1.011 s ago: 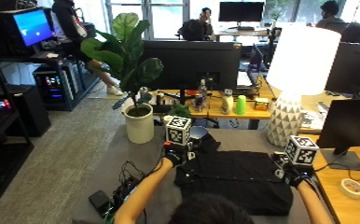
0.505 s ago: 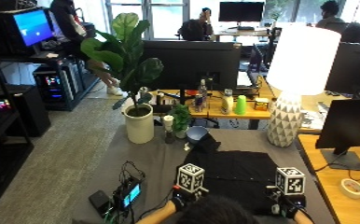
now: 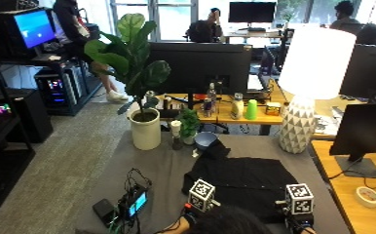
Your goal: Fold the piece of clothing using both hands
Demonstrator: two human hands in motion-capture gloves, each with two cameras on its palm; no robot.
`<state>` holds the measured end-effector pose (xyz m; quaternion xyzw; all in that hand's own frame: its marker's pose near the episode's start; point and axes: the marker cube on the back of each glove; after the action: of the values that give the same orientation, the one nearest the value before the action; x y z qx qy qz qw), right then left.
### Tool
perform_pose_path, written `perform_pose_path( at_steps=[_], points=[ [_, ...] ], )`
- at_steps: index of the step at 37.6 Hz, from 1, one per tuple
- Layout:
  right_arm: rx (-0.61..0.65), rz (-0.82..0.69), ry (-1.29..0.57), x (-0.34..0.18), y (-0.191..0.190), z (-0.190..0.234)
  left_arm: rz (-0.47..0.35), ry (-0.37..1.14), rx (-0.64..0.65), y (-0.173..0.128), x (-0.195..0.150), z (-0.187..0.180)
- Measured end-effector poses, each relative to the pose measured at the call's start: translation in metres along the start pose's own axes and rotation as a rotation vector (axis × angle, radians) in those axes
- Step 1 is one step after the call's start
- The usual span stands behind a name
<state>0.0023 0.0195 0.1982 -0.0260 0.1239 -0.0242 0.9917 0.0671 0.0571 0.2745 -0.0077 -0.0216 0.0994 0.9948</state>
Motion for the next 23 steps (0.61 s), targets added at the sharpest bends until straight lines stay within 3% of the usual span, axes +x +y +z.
perform_pose_path(
  at_steps=[5, 12, 15, 19, 23],
  points=[
    [0.068, -0.003, -0.025, 0.000, -0.002, -0.003, 0.015, 0.026, 0.002, -0.012, -0.005, 0.003],
    [0.067, 0.004, -0.053, 0.006, -0.001, 0.000, 0.144, 0.210, -0.187, 0.033, 0.019, -0.008],
    [0.066, 0.008, -0.071, 0.008, -0.001, -0.001, 0.195, 0.167, -0.219, 0.043, 0.028, 0.003],
    [0.057, 0.006, -0.087, 0.009, -0.001, -0.002, 0.192, 0.055, -0.189, 0.045, 0.034, 0.021],
    [0.055, 0.013, -0.070, 0.010, -0.001, -0.003, 0.203, 0.083, -0.121, 0.039, 0.036, 0.028]
  ],
)
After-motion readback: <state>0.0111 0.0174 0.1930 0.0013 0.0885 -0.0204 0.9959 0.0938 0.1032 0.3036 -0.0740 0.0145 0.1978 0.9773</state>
